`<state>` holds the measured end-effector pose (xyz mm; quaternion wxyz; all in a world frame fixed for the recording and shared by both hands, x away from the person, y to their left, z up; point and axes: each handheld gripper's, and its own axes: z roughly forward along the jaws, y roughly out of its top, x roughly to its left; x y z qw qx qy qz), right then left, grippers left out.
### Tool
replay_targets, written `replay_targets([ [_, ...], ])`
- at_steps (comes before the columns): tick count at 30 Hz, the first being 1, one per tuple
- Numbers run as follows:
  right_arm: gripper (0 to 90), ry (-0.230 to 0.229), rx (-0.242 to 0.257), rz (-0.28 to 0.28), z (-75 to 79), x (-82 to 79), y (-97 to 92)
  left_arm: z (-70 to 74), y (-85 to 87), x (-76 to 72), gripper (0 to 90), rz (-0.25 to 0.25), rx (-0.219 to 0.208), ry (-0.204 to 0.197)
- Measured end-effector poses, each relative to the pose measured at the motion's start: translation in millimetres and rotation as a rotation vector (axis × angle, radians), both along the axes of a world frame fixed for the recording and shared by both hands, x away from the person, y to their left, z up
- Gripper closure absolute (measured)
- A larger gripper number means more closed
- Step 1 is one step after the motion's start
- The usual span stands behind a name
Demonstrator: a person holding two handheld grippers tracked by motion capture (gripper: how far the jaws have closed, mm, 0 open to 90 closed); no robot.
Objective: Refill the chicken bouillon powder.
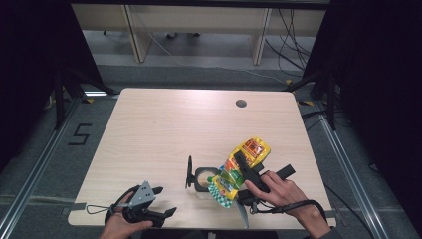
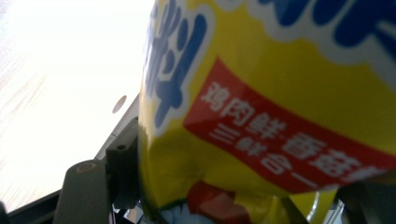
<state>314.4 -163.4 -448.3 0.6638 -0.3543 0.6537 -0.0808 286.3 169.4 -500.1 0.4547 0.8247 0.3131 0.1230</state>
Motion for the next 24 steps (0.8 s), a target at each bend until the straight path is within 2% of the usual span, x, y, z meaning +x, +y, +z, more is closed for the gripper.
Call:
replay_targets([
  [1, 31.1, 0.007, 0.027, -0.020, -3.0, -0.3, -1.6, 0.7, 0.7, -0.1, 18.4, -0.004, 0.010, 0.000],
  [2, 31.2, 0.032, 0.069, -0.064, -5.7, -1.5, -3.9, 1.2, 1.0, -0.2, 18.4, -0.004, 0.016, -0.002],
  [3, 31.2, 0.015, 0.088, -0.061, -7.3, -2.4, -4.9, 1.8, 2.6, 0.8, 18.4, -0.010, 0.043, -0.010],
  [5, 31.2, 0.009, 0.086, -0.057, -6.4, -3.0, -4.4, 1.8, 2.7, 1.3, 18.3, -0.019, 0.032, -0.018],
  [6, 31.3, 0.027, 0.081, -0.070, -5.2, -3.1, -3.9, 1.7, 2.2, 0.9, 18.4, -0.016, 0.026, -0.015],
  [7, 31.3, 0.007, 0.099, -0.063, -5.9, -4.0, -4.9, 1.7, 1.9, 0.3, 18.4, -0.010, 0.023, -0.011],
  [8, 31.3, 0.005, 0.070, -0.042, -4.3, -2.9, -3.4, 2.1, 2.6, 0.9, 18.4, -0.015, 0.035, -0.012],
  [9, 31.3, 0.024, 0.049, -0.046, -3.1, -1.9, -2.3, 2.4, 3.1, 1.1, 18.4, -0.018, 0.044, -0.014],
  [10, 31.3, 0.031, 0.077, -0.073, -5.2, -2.4, -4.3, 2.0, 2.3, 0.7, 18.4, -0.013, 0.029, -0.011],
  [11, 31.3, 0.028, 0.079, -0.084, -5.5, -2.9, -5.0, 2.0, 2.3, 0.6, 18.4, -0.013, 0.026, -0.010],
  [12, 31.3, 0.005, 0.140, -0.109, -9.2, -5.4, -8.7, 1.9, 2.1, 0.5, 18.4, -0.012, 0.024, -0.010],
  [13, 31.3, 0.004, 0.131, -0.114, -8.7, -5.6, -8.7, 2.0, 2.2, 0.5, 18.4, -0.012, 0.026, -0.011],
  [14, 31.3, 0.021, 0.091, -0.109, -6.2, -4.4, -6.6, 2.1, 2.3, 0.9, 18.4, -0.016, 0.028, -0.014],
  [15, 31.4, 0.002, 0.117, -0.101, -8.1, -5.0, -7.7, 1.9, 2.2, 0.7, 18.4, -0.013, 0.023, -0.010],
  [16, 31.3, 0.022, 0.132, -0.121, -7.9, -5.7, -7.9, 1.8, 2.0, 0.5, 18.4, -0.012, 0.023, -0.009],
  [17, 31.3, -0.002, 0.206, -0.156, -12.6, -9.0, -11.7, 1.6, 1.4, 0.3, 18.4, -0.009, 0.015, -0.008],
  [18, 31.3, -0.002, 0.138, -0.124, -9.2, -6.9, -9.0, 2.3, 3.1, 1.3, 18.4, -0.019, 0.045, -0.013],
  [19, 31.3, -0.004, 0.171, -0.135, -10.5, -8.3, -10.3, 2.0, 2.5, 0.7, 18.4, -0.007, 0.044, -0.009],
  [20, 31.3, 0.023, 0.142, -0.143, -8.8, -7.4, -9.0, 1.5, 2.2, 0.8, 18.4, -0.008, 0.038, -0.007],
  [21, 31.4, -0.004, 0.084, -0.092, -5.8, -5.7, -6.3, 1.1, 0.8, -0.2, 18.4, -0.003, 0.012, 0.001],
  [22, 31.4, -0.001, 0.209, -0.157, -12.8, -9.5, -11.9, 1.1, 0.8, -0.2, 18.4, -0.003, 0.012, 0.001],
  [23, 31.4, 0.014, 0.199, -0.166, -12.0, -9.1, -11.5, 1.1, 0.8, -0.3, 18.4, -0.003, 0.012, 0.002],
  [24, 31.4, 0.020, 0.120, -0.123, -7.6, -5.9, -8.1, 1.4, 2.1, 0.6, 18.4, -0.007, 0.036, -0.004],
])
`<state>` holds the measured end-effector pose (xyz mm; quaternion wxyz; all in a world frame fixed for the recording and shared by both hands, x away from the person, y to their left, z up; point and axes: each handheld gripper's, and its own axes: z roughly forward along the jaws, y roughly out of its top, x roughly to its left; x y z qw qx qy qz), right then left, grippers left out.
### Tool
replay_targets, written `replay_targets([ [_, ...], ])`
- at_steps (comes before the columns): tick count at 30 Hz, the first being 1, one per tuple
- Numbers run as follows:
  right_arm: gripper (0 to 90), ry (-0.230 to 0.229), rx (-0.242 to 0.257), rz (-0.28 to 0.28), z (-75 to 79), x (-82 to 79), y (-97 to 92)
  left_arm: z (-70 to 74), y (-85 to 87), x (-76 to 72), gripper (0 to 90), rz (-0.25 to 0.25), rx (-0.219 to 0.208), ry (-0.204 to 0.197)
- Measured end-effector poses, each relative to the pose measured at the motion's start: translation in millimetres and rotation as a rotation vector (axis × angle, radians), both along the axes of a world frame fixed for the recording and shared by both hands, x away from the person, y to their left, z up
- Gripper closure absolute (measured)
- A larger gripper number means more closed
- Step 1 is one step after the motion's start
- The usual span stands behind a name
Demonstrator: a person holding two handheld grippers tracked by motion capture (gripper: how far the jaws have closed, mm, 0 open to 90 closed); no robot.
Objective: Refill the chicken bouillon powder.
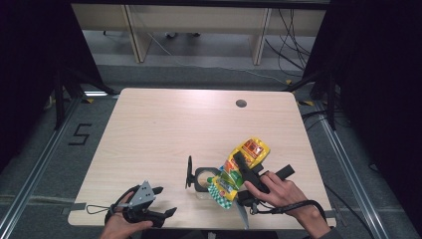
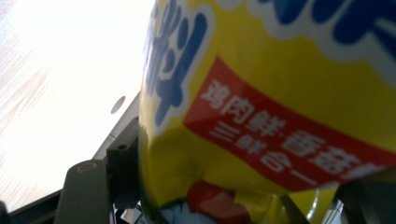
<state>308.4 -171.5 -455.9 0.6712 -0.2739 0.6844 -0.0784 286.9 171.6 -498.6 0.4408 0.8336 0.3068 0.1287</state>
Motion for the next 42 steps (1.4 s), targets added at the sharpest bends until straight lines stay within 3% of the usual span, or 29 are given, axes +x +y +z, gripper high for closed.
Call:
replay_targets([
  [2, 31.4, -0.010, 0.040, -0.029, -2.4, -2.0, -2.6, 0.4, 0.5, 0.6, 18.4, -0.011, 0.005, -0.009],
  [3, 31.4, 0.000, 0.005, -0.013, 0.0, -0.9, -1.2, 0.0, 0.4, 1.2, 18.4, -0.013, 0.005, -0.016],
  [4, 31.4, -0.001, 0.028, -0.023, -0.8, -1.8, -2.3, -0.8, -1.4, -0.6, 18.4, 0.003, -0.028, 0.006],
  [5, 31.4, -0.003, 0.066, -0.046, -3.0, -3.2, -4.0, -0.4, -1.3, -0.9, 18.4, 0.004, -0.024, 0.006],
  [6, 31.4, -0.004, 0.062, -0.044, -2.7, -3.2, -4.0, -0.3, -1.2, -0.9, 18.4, 0.004, -0.023, 0.005],
  [7, 31.4, -0.004, 0.049, -0.032, -1.6, -2.4, -3.3, 0.3, 0.4, 0.3, 18.4, -0.003, 0.006, -0.006],
  [9, 31.4, -0.024, -0.056, 0.065, 4.6, 1.8, 2.3, 0.6, 0.7, 0.5, 18.4, -0.010, 0.008, -0.011],
  [10, 31.4, -0.029, -0.077, 0.081, 5.8, 2.3, 3.6, 0.6, 0.5, 0.0, 18.4, -0.001, 0.009, -0.004],
  [13, 31.4, -0.033, -0.051, 0.065, 5.0, 1.0, 2.5, 0.6, 0.5, 0.3, 18.4, -0.004, 0.005, -0.003],
  [14, 31.4, -0.021, -0.075, 0.066, 5.8, 1.6, 4.0, 0.5, 0.3, 0.2, 18.4, -0.003, 0.005, -0.002],
  [15, 31.4, -0.010, 0.014, -0.018, -0.3, -1.9, -1.0, 0.3, -0.5, -0.4, 18.4, -0.002, -0.012, 0.001],
  [18, 31.4, -0.012, 0.061, -0.040, -3.4, -4.2, -1.9, 0.5, -0.5, -0.6, 18.4, -0.002, -0.013, 0.002],
  [20, 31.4, -0.016, 0.057, -0.036, 0.3, -4.4, -1.9, 0.7, -0.1, -0.5, 18.4, -0.001, -0.012, 0.000],
  [21, 31.4, -0.047, 0.140, -0.038, -4.5, -5.4, -5.7, 0.6, 0.2, 0.1, 18.4, -0.004, -0.003, -0.003],
  [22, 31.5, -0.019, 0.048, -0.036, 2.2, -3.9, -1.8, 0.2, -0.4, -0.3, 18.4, -0.001, -0.010, 0.001],
  [23, 31.5, -0.027, -0.007, 0.000, 3.7, -1.6, 0.1, -0.3, -1.3, -1.0, 18.4, 0.004, -0.022, 0.005],
  [24, 31.5, -0.037, 0.001, 0.002, 1.9, -1.5, -0.6, -0.3, -1.4, -1.1, 18.4, 0.004, -0.022, 0.005],
  [26, 31.5, -0.009, -0.078, 0.031, 5.4, 1.3, 3.2, 0.2, -0.6, -0.7, 18.4, 0.000, -0.015, 0.004],
  [27, 31.5, -0.024, 0.011, 0.001, 1.0, -0.8, -1.6, 0.7, 0.2, -0.2, 18.4, 0.000, 0.004, -0.004],
  [29, 31.5, -0.018, 0.050, -0.040, 0.9, -2.0, -2.7, 0.2, 0.1, 0.5, 18.4, -0.007, -0.007, -0.011],
  [31, 31.5, -0.017, 0.049, -0.038, 2.4, -2.1, -2.1, -0.3, 0.3, 1.3, 18.4, -0.012, 0.005, -0.017],
  [33, 31.5, -0.009, -0.049, 0.017, 6.7, 1.6, 2.9, -2.2, -1.8, -0.3, 18.4, 0.002, -0.040, -0.002],
  [34, 31.5, -0.030, 0.056, -0.021, 0.1, -1.7, -1.4, -1.4, -1.8, -1.0, 18.4, 0.006, -0.036, 0.001],
  [35, 31.5, -0.005, -0.050, 0.019, 5.1, 1.6, 3.5, -1.1, -1.7, -1.1, 18.4, 0.007, -0.034, 0.003],
  [36, 31.5, -0.005, 0.013, -0.014, 1.9, -0.6, 0.9, -0.5, 0.2, 0.2, 18.4, 0.000, -0.003, -0.008],
  [38, 31.5, -0.006, -0.115, 0.062, 8.9, 3.6, 7.5, -0.7, -0.5, -0.3, 18.4, 0.004, -0.016, -0.004],
  [39, 31.5, -0.008, -0.138, 0.075, 10.4, 4.3, 8.9, -0.6, -0.1, 0.1, 18.4, 0.000, -0.005, -0.008],
  [40, 31.5, -0.027, 0.047, -0.018, 0.3, -1.4, -0.7, -1.2, -1.5, -0.9, 18.4, 0.004, -0.031, 0.000],
  [42, 31.5, -0.025, 0.058, -0.022, -0.2, -1.5, -1.3, -2.2, -2.0, -0.5, 18.4, 0.003, -0.039, -0.002],
])
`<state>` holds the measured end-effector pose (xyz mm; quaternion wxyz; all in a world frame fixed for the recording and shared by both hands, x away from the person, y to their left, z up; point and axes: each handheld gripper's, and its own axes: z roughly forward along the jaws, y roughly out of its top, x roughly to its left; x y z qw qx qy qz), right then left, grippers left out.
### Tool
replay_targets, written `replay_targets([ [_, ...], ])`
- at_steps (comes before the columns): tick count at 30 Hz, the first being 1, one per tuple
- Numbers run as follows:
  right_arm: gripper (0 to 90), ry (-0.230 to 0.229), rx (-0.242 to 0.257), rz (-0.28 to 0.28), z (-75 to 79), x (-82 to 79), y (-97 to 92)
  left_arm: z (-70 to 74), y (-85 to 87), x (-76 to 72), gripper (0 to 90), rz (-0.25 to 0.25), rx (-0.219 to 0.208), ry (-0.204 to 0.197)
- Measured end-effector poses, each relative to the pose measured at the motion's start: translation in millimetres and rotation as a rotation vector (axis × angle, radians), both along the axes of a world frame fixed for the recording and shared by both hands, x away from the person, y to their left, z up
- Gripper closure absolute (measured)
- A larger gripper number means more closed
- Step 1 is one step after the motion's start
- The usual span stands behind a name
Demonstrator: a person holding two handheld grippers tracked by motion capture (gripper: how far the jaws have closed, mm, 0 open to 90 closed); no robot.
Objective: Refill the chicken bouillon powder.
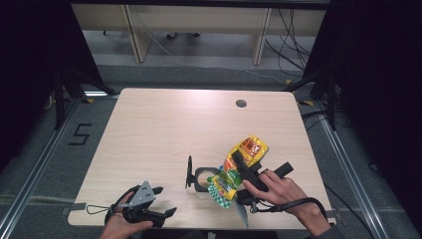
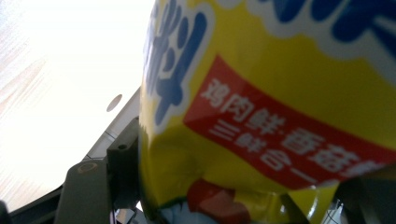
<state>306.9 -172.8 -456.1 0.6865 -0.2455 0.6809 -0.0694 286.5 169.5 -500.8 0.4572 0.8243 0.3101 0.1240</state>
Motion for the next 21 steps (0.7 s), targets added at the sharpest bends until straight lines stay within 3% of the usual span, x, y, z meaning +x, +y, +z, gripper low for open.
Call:
replay_targets([
  [2, 31.5, 0.024, -0.013, -0.008, 1.4, 0.4, 0.9, 0.3, 0.2, 0.0, 18.4, 0.001, 0.003, 0.001],
  [3, 31.5, 0.030, -0.051, 0.011, 3.9, 1.7, 2.4, 0.8, 0.2, -0.5, 18.4, 0.004, 0.004, 0.002],
  [4, 31.5, 0.024, -0.023, -0.010, 3.7, 0.0, 1.5, 2.4, 2.1, 0.4, 18.4, -0.003, 0.038, -0.005],
  [5, 31.5, 0.001, -0.005, 0.006, 3.5, -0.1, 0.4, 2.3, 1.9, 0.7, 18.4, -0.009, 0.032, -0.008],
  [7, 31.5, 0.023, -0.026, -0.001, 5.2, 0.9, 1.7, 2.2, 2.9, 1.7, 18.4, -0.020, 0.051, -0.010],
  [8, 31.5, 0.027, -0.055, 0.008, 5.6, 1.9, 2.9, 1.9, 3.0, 1.9, 18.4, -0.023, 0.051, -0.014],
  [9, 31.5, 0.027, -0.224, 0.104, 14.2, 7.6, 11.1, 1.6, 2.5, 1.5, 18.4, -0.021, 0.042, -0.013],
  [10, 31.5, 0.005, -0.279, 0.144, 15.8, 8.9, 14.4, 1.1, 0.8, -0.2, 18.4, 0.000, 0.015, 0.006],
  [11, 31.5, -0.002, -0.260, 0.139, 15.0, 8.2, 13.6, 1.1, 1.5, 0.5, 18.4, -0.001, 0.025, -0.002],
  [12, 31.5, 0.024, -0.287, 0.144, 16.4, 9.5, 15.2, 1.9, 2.2, 0.9, 18.4, -0.005, 0.037, -0.003],
  [13, 31.5, 0.009, -0.276, 0.145, 16.7, 8.4, 14.0, 1.7, 1.6, 1.3, 18.4, -0.012, 0.024, -0.009],
  [14, 31.5, 0.038, -0.293, 0.132, 17.8, 9.0, 15.2, 2.2, 2.3, 1.6, 18.4, -0.017, 0.036, -0.005],
  [15, 31.5, 0.025, -0.286, 0.131, 17.6, 8.9, 16.0, 2.4, 3.2, 2.1, 18.4, -0.023, 0.059, -0.009],
  [16, 31.5, 0.030, -0.289, 0.138, 15.6, 8.9, 15.7, 0.8, 0.6, 0.3, 18.4, -0.002, 0.022, 0.009],
  [17, 31.7, -0.003, -0.234, 0.149, 11.5, 7.5, 12.6, 1.0, -0.2, -0.4, 18.4, -0.001, 0.015, 0.011],
  [18, 31.7, 0.003, -0.283, 0.192, 12.8, 10.5, 16.1, 0.7, -0.1, -0.2, 18.4, 0.002, 0.009, 0.006],
  [19, 31.7, 0.029, -0.286, 0.140, 14.2, 8.6, 17.1, 0.9, 0.8, 0.5, 18.4, 0.001, 0.018, -0.002],
  [20, 31.8, 0.010, -0.275, 0.151, 15.5, 8.2, 17.4, 2.1, 2.7, 1.3, 18.4, -0.011, 0.044, -0.008],
  [21, 31.7, 0.029, -0.282, 0.147, 16.8, 8.9, 18.0, 1.9, 2.3, 1.5, 18.4, -0.015, 0.032, -0.006],
])
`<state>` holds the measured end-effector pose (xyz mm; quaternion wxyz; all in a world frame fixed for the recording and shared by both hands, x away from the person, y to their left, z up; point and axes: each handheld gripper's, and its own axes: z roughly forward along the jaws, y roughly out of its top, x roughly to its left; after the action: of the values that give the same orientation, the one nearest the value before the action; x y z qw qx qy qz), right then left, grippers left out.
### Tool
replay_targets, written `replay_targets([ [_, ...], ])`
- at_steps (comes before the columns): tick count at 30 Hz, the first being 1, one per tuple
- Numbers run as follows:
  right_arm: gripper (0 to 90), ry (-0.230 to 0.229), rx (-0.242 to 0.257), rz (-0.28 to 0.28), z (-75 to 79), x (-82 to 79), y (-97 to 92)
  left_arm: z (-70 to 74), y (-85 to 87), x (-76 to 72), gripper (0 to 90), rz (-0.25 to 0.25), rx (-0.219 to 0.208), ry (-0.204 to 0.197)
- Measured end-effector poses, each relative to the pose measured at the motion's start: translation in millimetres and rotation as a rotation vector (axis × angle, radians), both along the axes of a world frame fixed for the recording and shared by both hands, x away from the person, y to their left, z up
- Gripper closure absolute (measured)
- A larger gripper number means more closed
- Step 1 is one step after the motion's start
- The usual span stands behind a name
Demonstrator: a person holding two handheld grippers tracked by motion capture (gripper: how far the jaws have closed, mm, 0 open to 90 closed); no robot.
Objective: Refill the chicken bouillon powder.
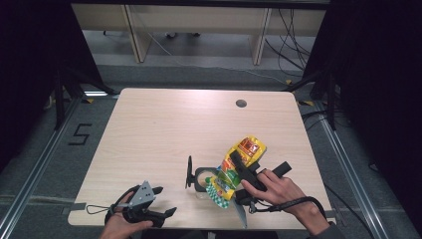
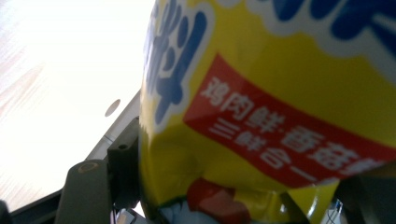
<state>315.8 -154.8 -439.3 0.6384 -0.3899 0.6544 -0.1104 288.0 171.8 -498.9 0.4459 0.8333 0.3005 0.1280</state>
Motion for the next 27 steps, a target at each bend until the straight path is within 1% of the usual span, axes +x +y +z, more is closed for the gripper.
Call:
replay_targets([
  [1, 31.8, -0.002, -0.002, -0.001, 0.6, -0.1, 0.3, -0.5, -0.4, -1.0, 18.4, 0.015, -0.005, 0.015],
  [2, 31.8, 0.002, -0.007, -0.003, 0.0, 0.0, 0.5, -0.9, -1.0, -1.2, 18.4, 0.016, -0.009, 0.019],
  [3, 31.8, 0.002, -0.010, -0.010, -1.1, -0.5, 0.0, 0.0, -0.1, 0.1, 18.4, -0.004, 0.011, -0.001],
  [4, 31.8, 0.003, -0.026, 0.013, -1.0, 0.3, 0.6, -0.5, -1.9, -1.9, 18.4, 0.014, -0.015, 0.020],
  [5, 31.8, 0.009, -0.027, 0.006, -1.4, 0.6, 0.3, -1.1, -2.3, -1.6, 18.4, 0.015, -0.024, 0.012],
  [6, 31.8, -0.019, -0.025, 0.022, -1.5, 0.0, 0.1, -1.0, -2.0, -1.5, 18.4, 0.018, -0.026, 0.010],
  [7, 31.8, 0.007, -0.013, -0.006, -1.5, 1.0, -0.5, -0.1, 0.1, -0.3, 18.4, 0.009, 0.011, 0.002],
  [8, 31.8, -0.002, -0.042, 0.011, 0.6, 0.9, 1.3, 0.5, 1.0, 0.0, 18.4, 0.001, 0.020, 0.010],
  [9, 31.8, -0.023, 0.025, 0.000, -1.8, -1.0, -2.8, -0.3, -0.5, -0.9, 18.4, 0.010, -0.006, 0.015],
  [10, 31.8, 0.002, 0.000, -0.005, -0.3, -0.1, -1.3, 0.1, 0.2, 0.1, 18.4, -0.003, 0.004, 0.003],
  [11, 31.8, 0.007, -0.007, -0.006, -0.2, 0.0, -1.3, 0.8, 1.3, 0.7, 18.4, -0.010, 0.028, -0.002],
  [12, 31.8, 0.012, -0.010, -0.007, 0.1, 0.2, -1.4, 0.5, 0.3, 0.1, 18.4, -0.005, 0.016, -0.003],
  [13, 31.8, 0.008, -0.008, -0.013, 1.1, 0.4, -1.3, -0.9, -1.0, -0.3, 18.4, -0.001, -0.014, -0.008],
  [14, 31.8, 0.008, -0.011, -0.014, 1.6, 1.4, -1.3, -0.6, -0.6, -0.6, 18.4, 0.013, 0.000, 0.001],
  [15, 31.8, -0.003, 0.005, -0.014, 2.2, 1.7, -1.9, -0.9, -1.4, -1.2, 18.4, 0.017, -0.020, 0.008],
  [16, 31.8, -0.010, 0.013, -0.009, 2.6, 1.9, -2.2, -0.5, -1.2, -1.1, 18.4, 0.016, -0.016, 0.006],
  [17, 31.8, 0.009, -0.007, -0.018, 2.9, 2.6, -1.5, 0.3, 0.4, 0.3, 18.4, -0.005, 0.007, 0.002],
  [18, 31.8, -0.012, 0.001, -0.011, 1.6, 1.7, -2.5, 0.0, 0.2, 0.1, 18.4, 0.000, 0.009, -0.002],
  [19, 31.8, 0.009, -0.004, -0.018, 2.0, 2.0, -2.5, 0.8, 1.2, 0.5, 18.4, -0.010, 0.026, -0.004],
  [20, 31.8, 0.013, -0.007, -0.019, 3.0, 2.4, -2.2, -0.1, 0.2, 0.4, 18.4, -0.001, 0.012, -0.011],
  [21, 31.8, -0.014, 0.005, -0.014, 3.7, 1.7, -2.3, 0.3, -0.4, -0.7, 18.4, 0.005, -0.003, -0.002],
  [22, 31.8, 0.004, -0.006, -0.021, 4.4, 2.6, -1.1, -0.3, -0.9, -0.3, 18.4, 0.004, -0.010, -0.004],
  [23, 31.8, -0.015, 0.013, -0.013, 2.8, 1.2, -2.5, 1.1, 1.5, 0.7, 18.4, -0.012, 0.030, 0.000],
  [24, 31.9, 0.013, -0.011, -0.020, 3.1, 1.8, -1.5, 0.5, 0.9, 0.4, 18.4, -0.006, 0.024, -0.005],
  [25, 31.9, -0.011, 0.009, -0.019, 3.1, 0.6, -1.6, -0.7, 0.0, 0.5, 18.4, -0.002, 0.002, -0.013],
  [26, 31.9, -0.005, 0.002, -0.018, 4.0, 1.4, -0.1, -0.4, -0.4, -0.2, 18.4, 0.003, -0.004, -0.007],
  [27, 31.9, 0.008, -0.005, -0.019, 4.2, 1.2, 0.3, 0.0, -0.4, -0.2, 18.4, 0.002, 0.000, -0.003],
])
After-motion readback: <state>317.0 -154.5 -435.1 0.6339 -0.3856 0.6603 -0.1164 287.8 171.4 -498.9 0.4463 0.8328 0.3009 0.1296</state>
